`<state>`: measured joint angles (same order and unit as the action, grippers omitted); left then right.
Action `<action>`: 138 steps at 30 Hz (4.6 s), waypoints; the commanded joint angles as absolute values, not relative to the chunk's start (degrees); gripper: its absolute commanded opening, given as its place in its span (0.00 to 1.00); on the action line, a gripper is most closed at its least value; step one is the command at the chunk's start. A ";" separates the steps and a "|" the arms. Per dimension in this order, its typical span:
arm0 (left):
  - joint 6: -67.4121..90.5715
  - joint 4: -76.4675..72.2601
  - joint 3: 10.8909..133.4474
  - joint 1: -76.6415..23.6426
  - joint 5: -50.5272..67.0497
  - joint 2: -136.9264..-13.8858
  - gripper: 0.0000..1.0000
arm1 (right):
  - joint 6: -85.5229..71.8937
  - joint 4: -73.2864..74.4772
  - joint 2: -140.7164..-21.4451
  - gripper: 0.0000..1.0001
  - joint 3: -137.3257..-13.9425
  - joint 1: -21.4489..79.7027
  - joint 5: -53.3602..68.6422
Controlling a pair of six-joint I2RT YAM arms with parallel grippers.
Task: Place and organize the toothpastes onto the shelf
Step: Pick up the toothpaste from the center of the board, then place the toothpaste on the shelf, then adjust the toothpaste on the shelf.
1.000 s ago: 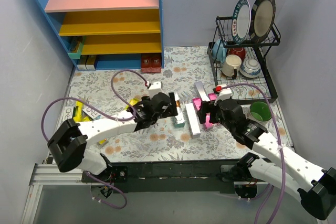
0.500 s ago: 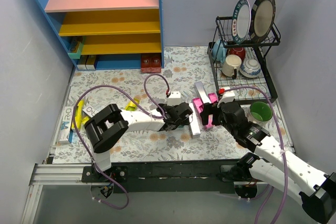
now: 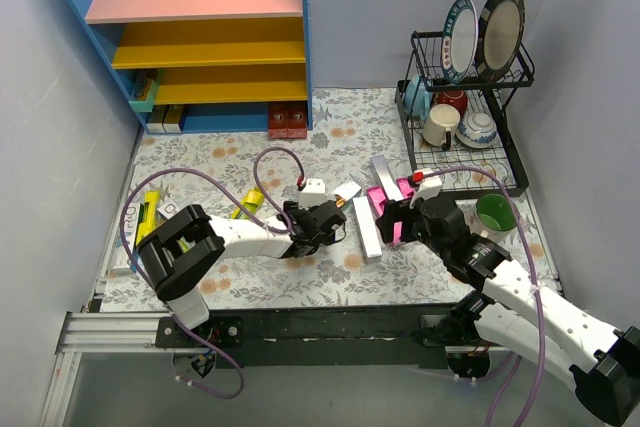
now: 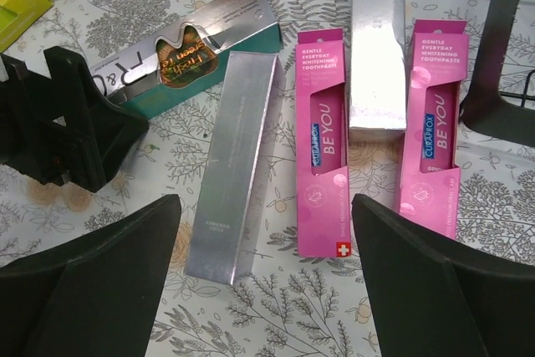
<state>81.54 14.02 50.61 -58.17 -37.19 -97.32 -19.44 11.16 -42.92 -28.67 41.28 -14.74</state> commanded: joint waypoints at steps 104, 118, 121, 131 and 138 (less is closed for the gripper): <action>49.66 19.07 109.69 8.35 -26.81 -114.17 0.77 | -7.82 -7.21 -50.19 0.88 -22.59 41.31 -3.78; 63.35 18.64 95.64 9.57 -18.38 -101.96 0.88 | -8.09 -6.85 -49.13 0.88 -22.06 41.31 -3.34; 70.91 15.04 89.05 12.64 -14.69 -98.18 0.84 | -8.17 -6.77 -48.96 0.88 -21.80 41.22 -3.16; 85.25 -2.45 72.95 21.71 5.08 -93.07 0.56 | -8.35 -6.94 -49.13 0.88 -21.45 41.31 -3.43; 85.34 -1.94 74.44 21.88 5.97 -96.94 0.46 | -8.35 -7.03 -49.31 0.88 -21.36 41.31 -3.43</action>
<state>84.03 -0.21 72.86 22.15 2.72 -95.37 -8.73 -4.51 -49.58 -21.58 41.28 -3.84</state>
